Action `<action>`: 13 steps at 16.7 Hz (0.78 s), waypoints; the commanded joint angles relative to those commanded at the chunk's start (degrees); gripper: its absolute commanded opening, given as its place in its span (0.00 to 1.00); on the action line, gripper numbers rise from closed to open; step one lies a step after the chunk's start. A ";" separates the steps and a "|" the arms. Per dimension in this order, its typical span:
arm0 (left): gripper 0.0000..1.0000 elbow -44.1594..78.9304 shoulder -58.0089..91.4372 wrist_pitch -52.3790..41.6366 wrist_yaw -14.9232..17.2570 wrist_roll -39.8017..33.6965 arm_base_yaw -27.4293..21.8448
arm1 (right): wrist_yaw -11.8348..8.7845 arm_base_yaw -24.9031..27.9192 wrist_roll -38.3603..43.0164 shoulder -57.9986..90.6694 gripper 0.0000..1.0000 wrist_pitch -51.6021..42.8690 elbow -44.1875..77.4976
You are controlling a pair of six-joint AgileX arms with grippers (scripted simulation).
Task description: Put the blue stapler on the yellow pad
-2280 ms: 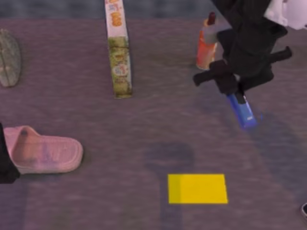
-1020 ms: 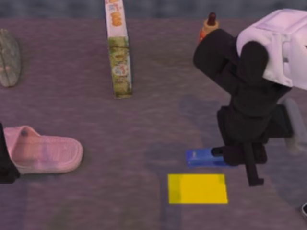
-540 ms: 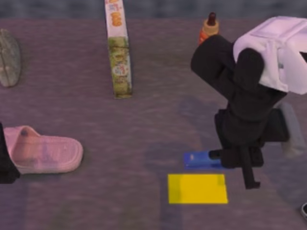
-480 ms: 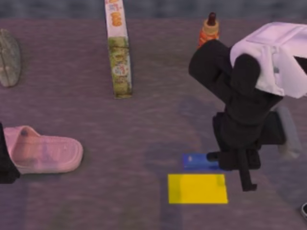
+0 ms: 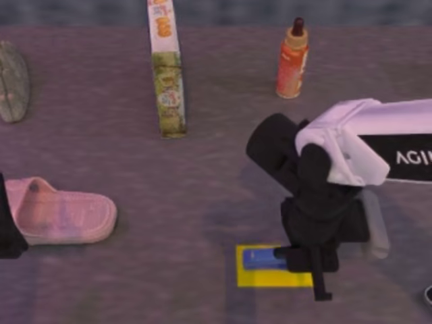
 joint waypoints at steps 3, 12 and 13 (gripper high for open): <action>1.00 0.00 0.00 0.00 0.00 0.00 0.00 | 0.00 0.01 0.01 0.03 0.00 0.05 -0.04; 1.00 0.00 0.00 0.00 0.00 0.00 0.00 | 0.00 0.01 0.01 0.03 0.60 0.05 -0.04; 1.00 0.00 0.00 0.00 0.00 0.00 0.00 | 0.00 0.01 0.01 0.03 0.68 0.05 -0.04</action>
